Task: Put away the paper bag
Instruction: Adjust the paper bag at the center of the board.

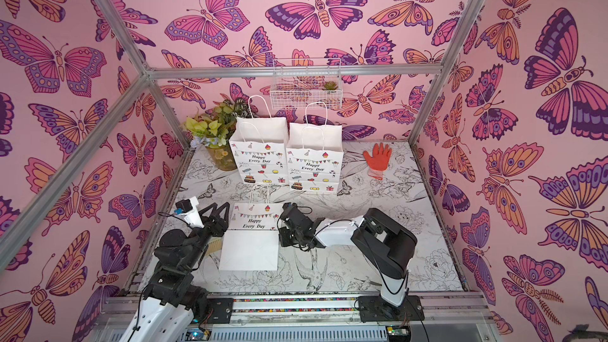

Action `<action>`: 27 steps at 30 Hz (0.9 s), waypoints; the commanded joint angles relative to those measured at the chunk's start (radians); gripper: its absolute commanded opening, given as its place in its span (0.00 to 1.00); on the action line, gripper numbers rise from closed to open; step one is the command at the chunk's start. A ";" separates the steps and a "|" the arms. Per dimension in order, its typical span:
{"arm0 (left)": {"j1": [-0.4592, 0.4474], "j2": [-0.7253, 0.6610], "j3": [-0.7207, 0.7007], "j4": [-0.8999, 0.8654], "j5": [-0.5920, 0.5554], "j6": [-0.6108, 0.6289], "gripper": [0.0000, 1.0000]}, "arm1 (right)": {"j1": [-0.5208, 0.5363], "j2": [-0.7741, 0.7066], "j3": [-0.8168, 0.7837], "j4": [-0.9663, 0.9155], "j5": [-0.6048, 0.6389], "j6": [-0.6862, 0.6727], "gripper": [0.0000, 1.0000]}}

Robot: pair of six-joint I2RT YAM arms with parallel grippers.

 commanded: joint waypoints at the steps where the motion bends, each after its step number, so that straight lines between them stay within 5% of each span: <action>1: -0.004 0.002 0.003 0.026 0.032 0.003 0.59 | 0.010 -0.062 -0.034 -0.095 0.119 -0.044 0.29; 12: -0.019 0.200 0.127 0.097 0.239 -0.017 0.66 | 0.010 -0.450 -0.109 -0.126 0.240 -0.285 0.68; 18: -0.172 0.418 0.272 0.153 0.228 0.090 0.77 | 0.001 -0.647 -0.111 -0.231 0.402 -0.413 0.98; 27: -0.280 0.789 0.497 0.282 0.221 0.196 0.78 | -0.264 -0.905 -0.136 -0.308 0.311 -0.525 0.99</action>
